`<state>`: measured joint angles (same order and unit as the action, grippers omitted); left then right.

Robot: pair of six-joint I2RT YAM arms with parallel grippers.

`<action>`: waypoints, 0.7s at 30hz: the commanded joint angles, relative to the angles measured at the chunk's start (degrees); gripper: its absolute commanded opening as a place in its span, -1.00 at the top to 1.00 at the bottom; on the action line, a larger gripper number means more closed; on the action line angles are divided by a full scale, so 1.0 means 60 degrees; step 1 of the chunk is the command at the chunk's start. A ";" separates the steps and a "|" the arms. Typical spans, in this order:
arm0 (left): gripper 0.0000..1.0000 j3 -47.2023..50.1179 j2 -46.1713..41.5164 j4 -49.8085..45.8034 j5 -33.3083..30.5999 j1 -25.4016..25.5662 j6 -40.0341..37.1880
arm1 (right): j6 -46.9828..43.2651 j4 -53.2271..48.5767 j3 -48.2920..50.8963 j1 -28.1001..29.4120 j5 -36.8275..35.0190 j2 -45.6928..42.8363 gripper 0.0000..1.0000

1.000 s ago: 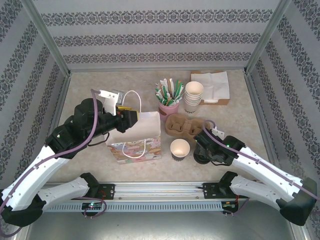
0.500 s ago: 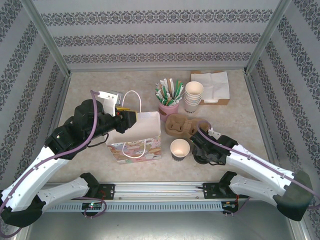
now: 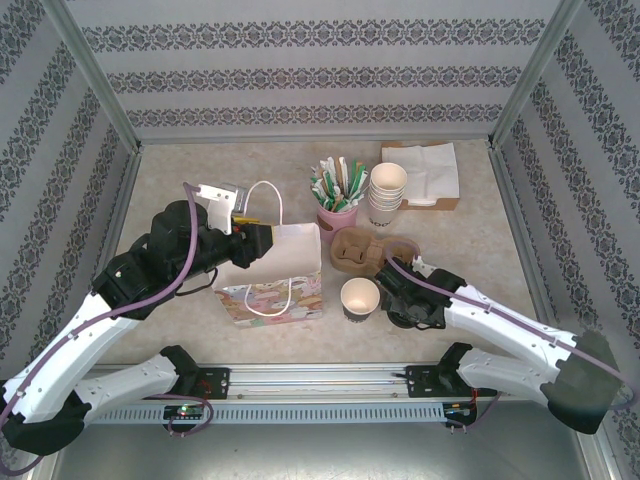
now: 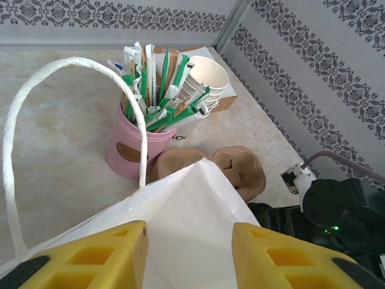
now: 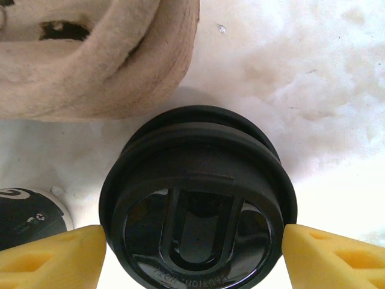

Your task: Pack the takeout coffee

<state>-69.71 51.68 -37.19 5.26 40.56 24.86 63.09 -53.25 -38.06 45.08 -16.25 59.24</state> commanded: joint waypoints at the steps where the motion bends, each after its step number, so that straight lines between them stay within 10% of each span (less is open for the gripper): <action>1: 0.16 0.0082 -0.0152 -0.0195 -0.0232 0.0140 0.0024 | 0.0077 0.0041 0.0129 -0.0108 0.0028 0.0096 -0.55; 21: 0.16 0.0119 -0.0161 -0.0189 -0.0260 0.0140 0.0088 | -0.0027 -0.0025 0.0054 -0.0106 -0.0131 -0.0644 -0.59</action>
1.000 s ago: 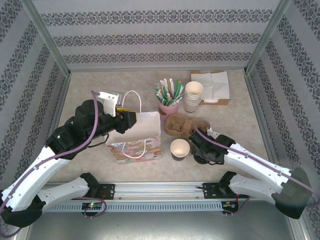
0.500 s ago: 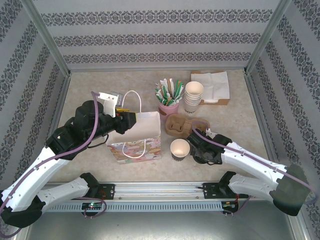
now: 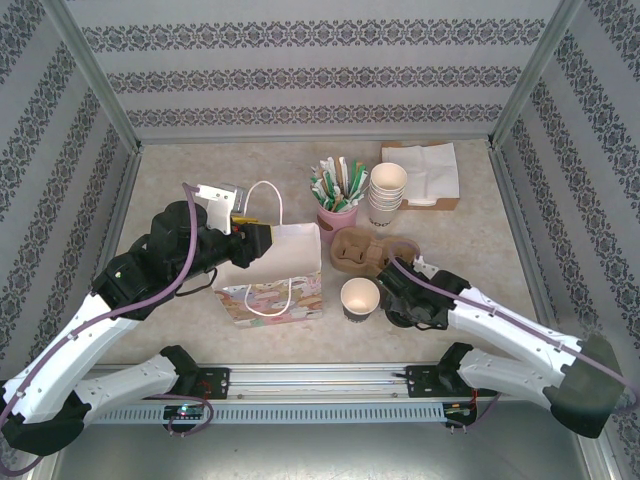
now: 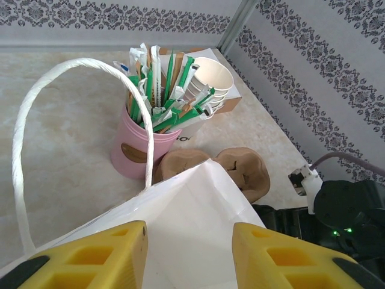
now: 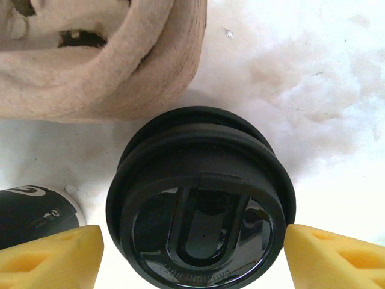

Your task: Pack the takeout coffee

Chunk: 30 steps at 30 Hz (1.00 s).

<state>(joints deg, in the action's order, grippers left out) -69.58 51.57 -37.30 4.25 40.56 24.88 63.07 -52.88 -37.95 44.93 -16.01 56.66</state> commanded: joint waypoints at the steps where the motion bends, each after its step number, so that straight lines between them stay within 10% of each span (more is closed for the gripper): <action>1: 0.16 0.0095 -0.0134 -0.0170 -0.0093 0.0147 0.0086 | -0.0023 -0.0071 0.0091 -0.0089 -0.0177 -0.0267 -0.60; 30: 0.16 0.0110 -0.0084 -0.0148 -0.0073 0.0140 0.0099 | 0.0008 0.0686 0.0931 -0.0131 -0.0001 -0.0404 -0.54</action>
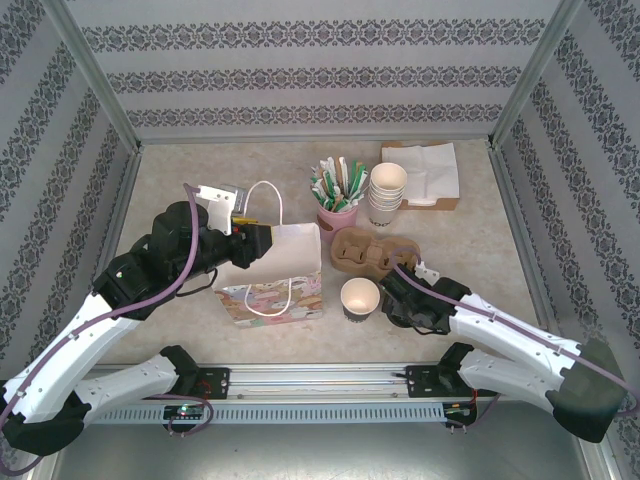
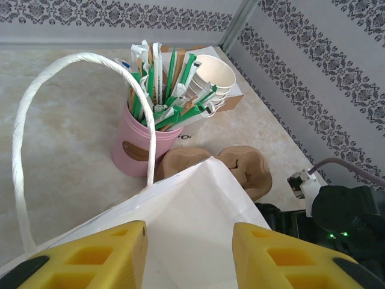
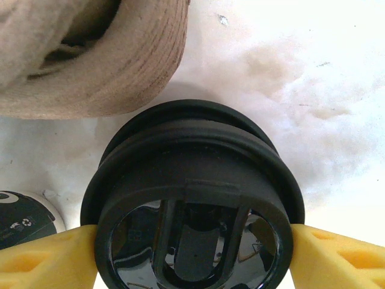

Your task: Pack the takeout coffee

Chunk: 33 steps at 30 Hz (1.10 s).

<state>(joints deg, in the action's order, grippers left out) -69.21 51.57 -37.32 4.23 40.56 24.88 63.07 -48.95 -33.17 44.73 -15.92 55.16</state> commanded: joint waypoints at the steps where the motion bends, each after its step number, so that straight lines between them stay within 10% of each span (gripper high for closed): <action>1: 0.16 0.0037 -0.0084 -0.0152 -0.0068 0.0145 0.0095 | 0.0015 0.0030 0.0132 -0.0094 -0.0027 -0.0189 -0.53; 33: 0.15 0.0036 0.0079 -0.0078 0.0104 0.0140 0.0094 | -0.0009 0.0440 0.0337 -0.0190 0.0266 -0.0478 -0.55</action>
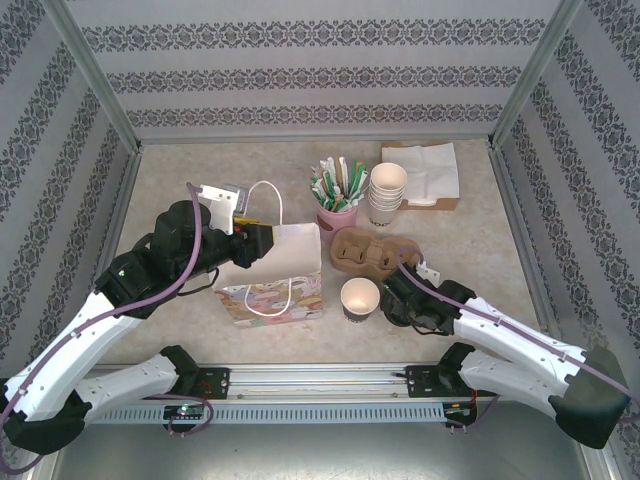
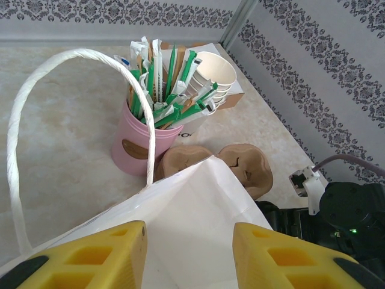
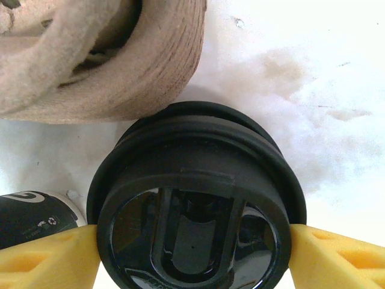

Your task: Pack the takeout coffee

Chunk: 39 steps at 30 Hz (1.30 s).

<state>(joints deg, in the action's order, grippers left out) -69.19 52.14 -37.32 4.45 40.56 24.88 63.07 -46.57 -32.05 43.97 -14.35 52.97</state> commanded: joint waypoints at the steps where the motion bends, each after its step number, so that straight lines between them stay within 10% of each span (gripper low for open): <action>1: 0.15 0.0037 -0.0010 -0.0078 0.0079 0.0142 0.0098 | -0.0012 0.0062 0.0149 -0.0066 0.0004 -0.0133 -0.55; 39: 0.15 0.0047 -0.0296 -0.0166 -0.0053 0.0141 -0.0002 | -0.3816 -0.3706 -0.5011 -0.0379 0.2127 0.1028 -0.41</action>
<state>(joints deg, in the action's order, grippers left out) -68.99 51.18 -37.32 4.40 40.56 24.86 44.05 -66.72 -59.94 41.01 -5.67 57.06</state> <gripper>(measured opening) 0.427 0.710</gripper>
